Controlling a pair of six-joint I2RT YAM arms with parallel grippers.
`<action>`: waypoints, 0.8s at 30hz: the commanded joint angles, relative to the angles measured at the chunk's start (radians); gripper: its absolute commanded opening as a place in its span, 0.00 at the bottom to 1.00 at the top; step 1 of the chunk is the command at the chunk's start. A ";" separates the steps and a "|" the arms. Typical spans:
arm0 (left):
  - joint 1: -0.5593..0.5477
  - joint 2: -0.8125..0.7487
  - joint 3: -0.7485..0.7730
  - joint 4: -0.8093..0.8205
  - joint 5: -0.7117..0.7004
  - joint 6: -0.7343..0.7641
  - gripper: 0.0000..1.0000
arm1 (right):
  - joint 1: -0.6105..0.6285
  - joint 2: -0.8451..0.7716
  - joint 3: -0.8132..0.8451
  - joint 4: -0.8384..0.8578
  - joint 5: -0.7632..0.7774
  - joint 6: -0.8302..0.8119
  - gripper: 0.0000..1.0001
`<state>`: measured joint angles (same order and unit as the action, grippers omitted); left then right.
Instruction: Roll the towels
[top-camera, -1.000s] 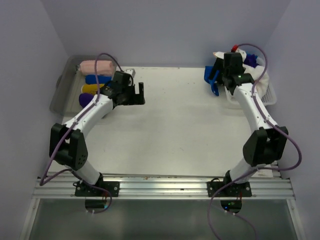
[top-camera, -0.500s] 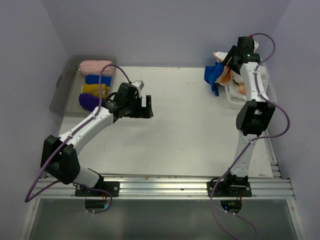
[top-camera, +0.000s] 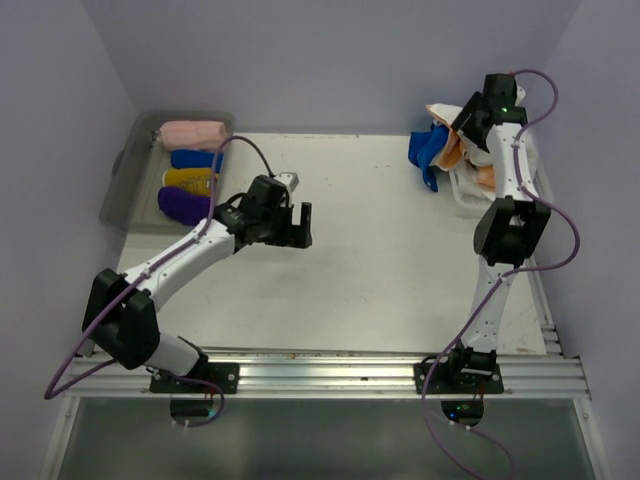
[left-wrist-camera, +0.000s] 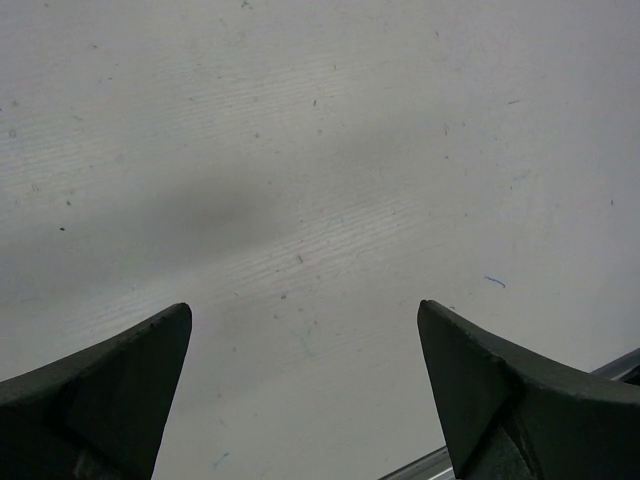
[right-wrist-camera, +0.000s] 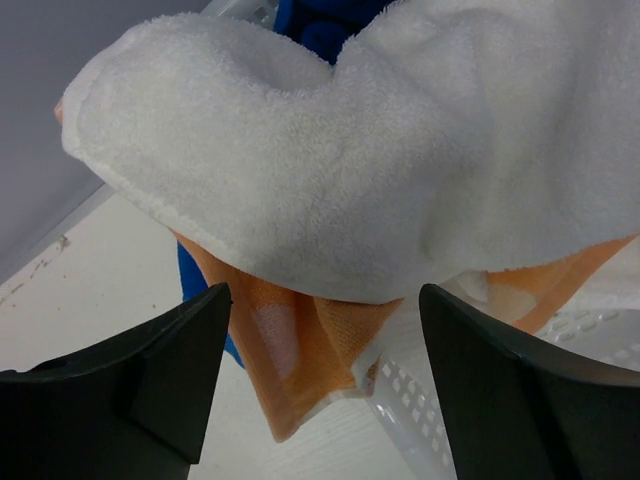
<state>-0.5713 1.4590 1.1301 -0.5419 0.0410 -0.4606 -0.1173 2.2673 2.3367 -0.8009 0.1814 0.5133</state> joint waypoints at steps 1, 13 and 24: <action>-0.028 0.008 0.031 -0.015 -0.075 0.005 1.00 | -0.001 -0.025 0.023 0.019 -0.039 0.013 0.82; -0.073 0.000 -0.007 -0.015 -0.099 -0.015 1.00 | -0.015 0.067 0.125 0.028 -0.051 0.042 0.31; -0.105 0.049 0.008 -0.016 -0.110 -0.021 1.00 | -0.050 0.081 0.131 0.048 -0.103 0.070 0.00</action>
<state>-0.6643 1.4963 1.1290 -0.5598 -0.0517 -0.4644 -0.1596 2.3493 2.4355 -0.7906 0.1089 0.5694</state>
